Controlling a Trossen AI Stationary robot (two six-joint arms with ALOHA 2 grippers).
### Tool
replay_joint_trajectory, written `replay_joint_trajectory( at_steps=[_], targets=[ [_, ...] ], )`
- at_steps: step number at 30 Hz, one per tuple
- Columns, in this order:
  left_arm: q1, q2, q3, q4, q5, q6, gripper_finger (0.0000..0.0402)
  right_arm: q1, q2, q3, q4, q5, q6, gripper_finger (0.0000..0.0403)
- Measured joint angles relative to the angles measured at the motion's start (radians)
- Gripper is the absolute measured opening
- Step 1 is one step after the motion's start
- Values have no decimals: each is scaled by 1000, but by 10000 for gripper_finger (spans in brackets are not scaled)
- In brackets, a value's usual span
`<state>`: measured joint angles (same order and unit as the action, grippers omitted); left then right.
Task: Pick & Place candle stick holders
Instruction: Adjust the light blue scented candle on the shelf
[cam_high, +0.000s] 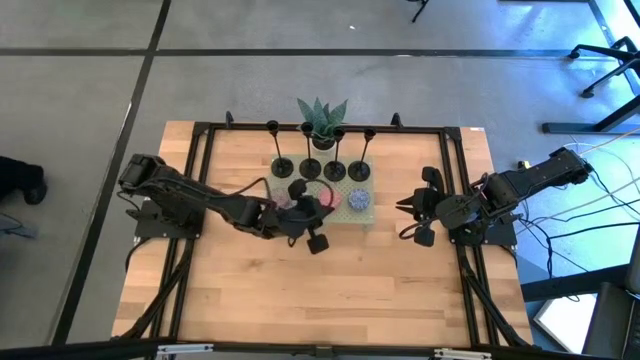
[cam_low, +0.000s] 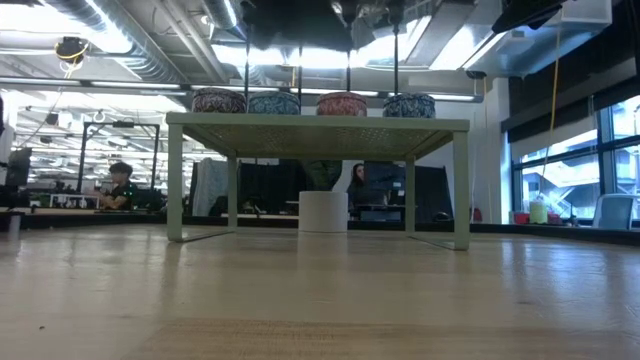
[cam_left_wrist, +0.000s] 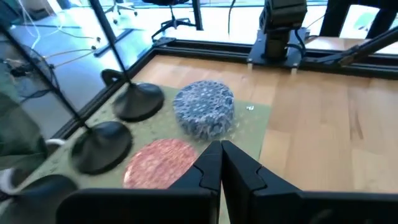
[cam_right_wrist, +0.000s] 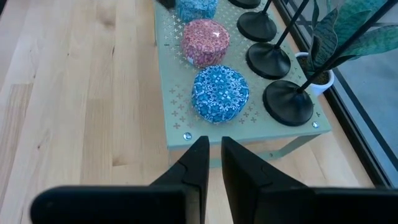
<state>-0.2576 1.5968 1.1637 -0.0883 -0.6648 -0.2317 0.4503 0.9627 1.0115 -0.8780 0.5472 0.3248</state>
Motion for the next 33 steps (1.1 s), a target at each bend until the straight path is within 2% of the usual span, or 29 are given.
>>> replay_joint_trajectory(
  at_steps=[5,10,13,21,26,33],
  targets=[
    [-54,-63,0,-175,-86,-75,1,0,0,0,0,0,4,46],
    [-86,-101,0,-420,-165,-333,2,0,0,0,0,-1,10,46],
    [-90,-101,0,-494,-204,-409,1,0,3,0,0,-1,27,46],
    [-64,-101,0,-548,-199,-475,1,0,8,0,0,-1,27,46],
    [-27,-94,-16,-537,-146,-485,2,0,8,0,0,-1,26,46],
    [-13,-85,-31,-492,-136,-477,2,0,8,0,-4,-1,23,46]
  ],
)
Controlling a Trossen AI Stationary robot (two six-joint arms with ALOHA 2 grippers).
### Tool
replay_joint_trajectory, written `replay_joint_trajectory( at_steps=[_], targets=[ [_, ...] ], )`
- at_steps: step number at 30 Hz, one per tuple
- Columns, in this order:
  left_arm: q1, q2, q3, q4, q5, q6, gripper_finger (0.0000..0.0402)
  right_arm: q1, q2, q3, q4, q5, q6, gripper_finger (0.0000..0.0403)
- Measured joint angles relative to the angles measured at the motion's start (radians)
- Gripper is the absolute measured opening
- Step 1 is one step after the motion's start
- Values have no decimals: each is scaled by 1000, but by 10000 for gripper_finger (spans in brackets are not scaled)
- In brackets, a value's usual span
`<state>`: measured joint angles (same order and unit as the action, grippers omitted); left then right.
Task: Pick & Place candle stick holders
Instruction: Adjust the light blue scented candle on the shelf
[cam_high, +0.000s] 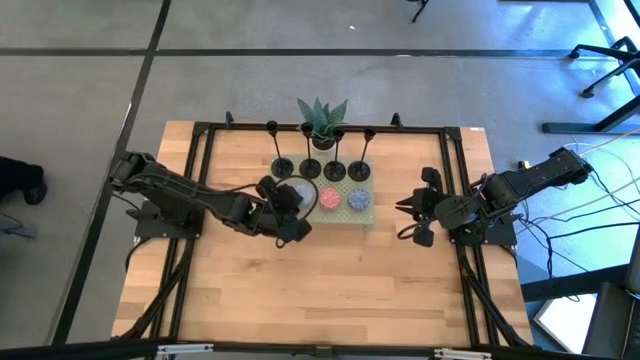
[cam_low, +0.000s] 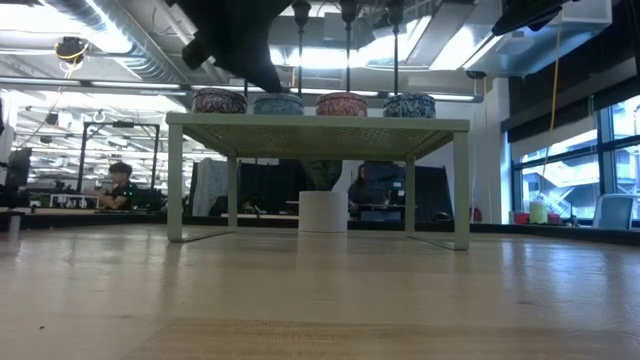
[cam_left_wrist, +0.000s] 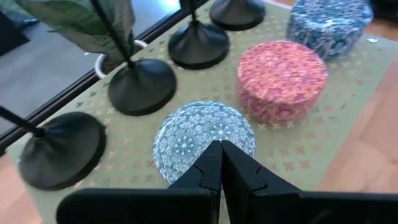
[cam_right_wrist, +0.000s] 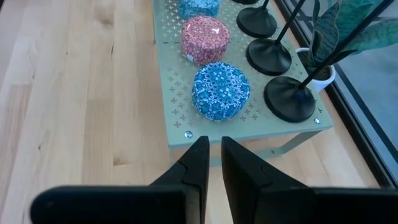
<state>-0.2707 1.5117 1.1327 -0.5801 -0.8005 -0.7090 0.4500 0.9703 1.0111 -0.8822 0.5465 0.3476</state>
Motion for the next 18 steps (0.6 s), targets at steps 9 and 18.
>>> replay_joint_trajectory(
  at_steps=[9,18],
  targets=[
    [22,0,-1,35,27,26,2,0,0,0,0,0,-16,46],
    [35,1,-1,58,44,51,1,0,0,0,0,0,-16,46]
  ],
)
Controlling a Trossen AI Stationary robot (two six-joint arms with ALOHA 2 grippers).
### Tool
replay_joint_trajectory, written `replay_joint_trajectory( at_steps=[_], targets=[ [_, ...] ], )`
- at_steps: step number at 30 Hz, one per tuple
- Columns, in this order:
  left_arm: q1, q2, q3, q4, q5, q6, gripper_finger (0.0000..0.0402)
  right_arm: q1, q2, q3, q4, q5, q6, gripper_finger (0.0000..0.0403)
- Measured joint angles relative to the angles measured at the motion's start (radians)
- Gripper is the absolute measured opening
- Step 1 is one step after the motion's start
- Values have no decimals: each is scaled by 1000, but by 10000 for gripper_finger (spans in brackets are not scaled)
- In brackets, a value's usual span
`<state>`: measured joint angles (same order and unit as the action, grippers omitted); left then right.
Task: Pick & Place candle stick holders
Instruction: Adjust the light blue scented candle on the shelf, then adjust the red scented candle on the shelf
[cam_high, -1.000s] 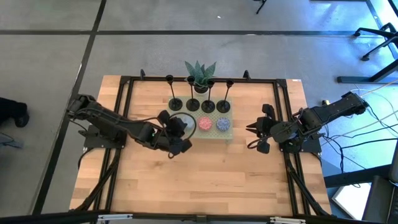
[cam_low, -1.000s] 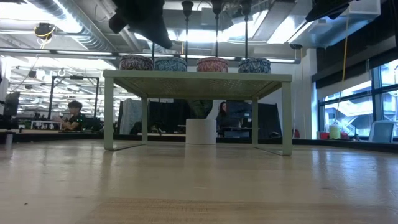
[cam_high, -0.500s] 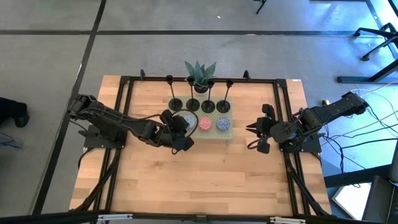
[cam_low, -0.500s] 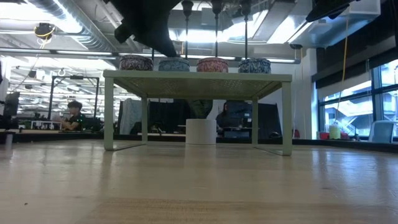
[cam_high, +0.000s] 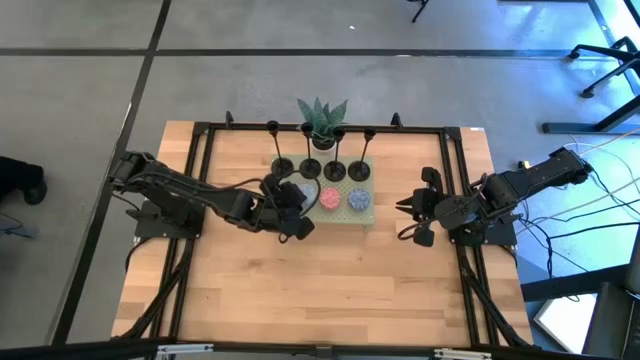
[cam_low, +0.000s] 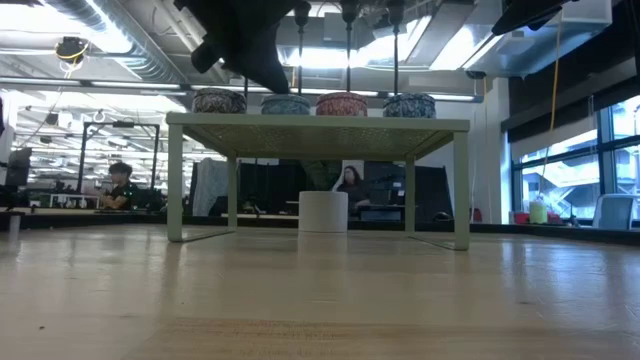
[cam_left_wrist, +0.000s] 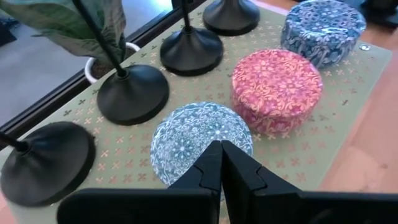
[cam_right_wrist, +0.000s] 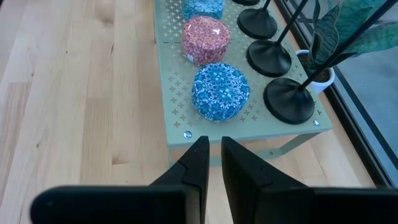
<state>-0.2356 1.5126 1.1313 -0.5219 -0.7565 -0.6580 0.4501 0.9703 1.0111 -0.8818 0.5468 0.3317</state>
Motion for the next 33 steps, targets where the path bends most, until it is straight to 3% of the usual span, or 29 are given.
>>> replay_joint_trajectory(
  at_steps=[6,12,21,33],
  targets=[
    [0,1,-1,47,26,61,2,0,0,0,0,0,-3,46],
    [-20,-3,-1,51,-62,114,2,0,0,0,0,0,-3,46],
    [-116,-75,0,14,-95,146,2,0,0,0,0,0,-3,46],
    [-142,-102,1,-355,-105,-210,1,0,0,0,2,0,9,46]
  ],
)
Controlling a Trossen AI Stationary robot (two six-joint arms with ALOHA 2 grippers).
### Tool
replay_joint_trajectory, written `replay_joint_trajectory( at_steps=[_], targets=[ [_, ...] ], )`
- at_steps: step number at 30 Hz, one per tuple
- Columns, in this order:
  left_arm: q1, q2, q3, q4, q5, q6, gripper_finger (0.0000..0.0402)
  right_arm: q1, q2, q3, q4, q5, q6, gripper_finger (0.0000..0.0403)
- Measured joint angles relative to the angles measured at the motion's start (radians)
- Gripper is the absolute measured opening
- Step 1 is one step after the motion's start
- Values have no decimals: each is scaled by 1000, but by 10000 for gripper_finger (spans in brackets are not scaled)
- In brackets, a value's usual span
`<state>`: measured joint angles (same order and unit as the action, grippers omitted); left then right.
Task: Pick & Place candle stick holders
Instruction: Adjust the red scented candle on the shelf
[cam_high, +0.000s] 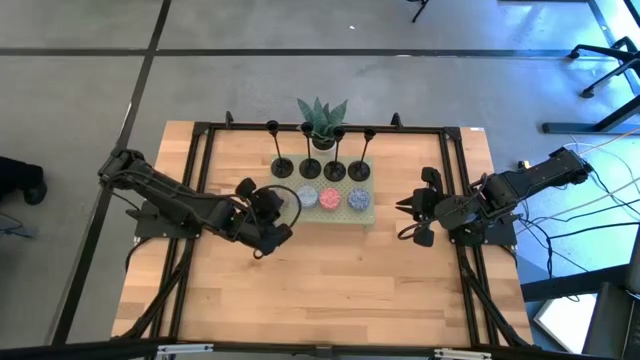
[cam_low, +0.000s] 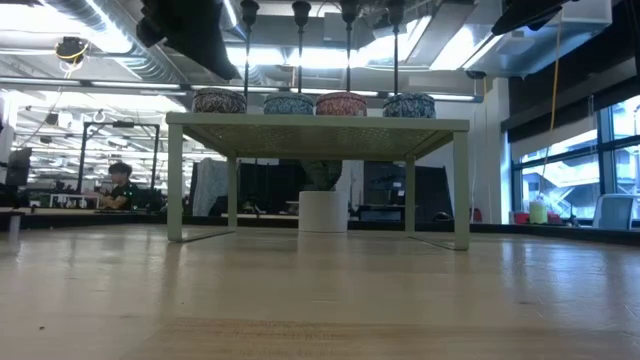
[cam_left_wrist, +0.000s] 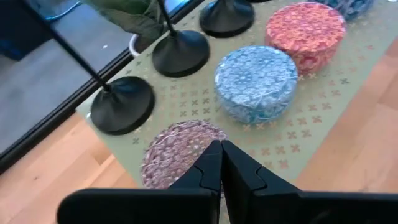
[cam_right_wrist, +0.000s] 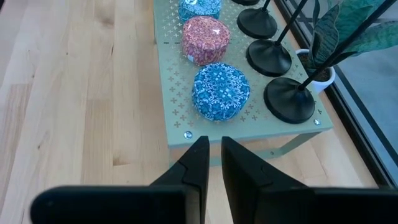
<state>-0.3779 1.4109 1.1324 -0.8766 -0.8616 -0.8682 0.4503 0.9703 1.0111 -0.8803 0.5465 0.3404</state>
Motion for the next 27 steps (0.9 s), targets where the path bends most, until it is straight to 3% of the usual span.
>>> replay_joint_trajectory(
  at_steps=[6,27],
  targets=[
    [0,-2,0,-17,-13,-13,2,0,0,0,0,0,-2,46],
    [85,0,0,-37,96,-27,1,0,0,0,-1,0,-8,46]
  ],
)
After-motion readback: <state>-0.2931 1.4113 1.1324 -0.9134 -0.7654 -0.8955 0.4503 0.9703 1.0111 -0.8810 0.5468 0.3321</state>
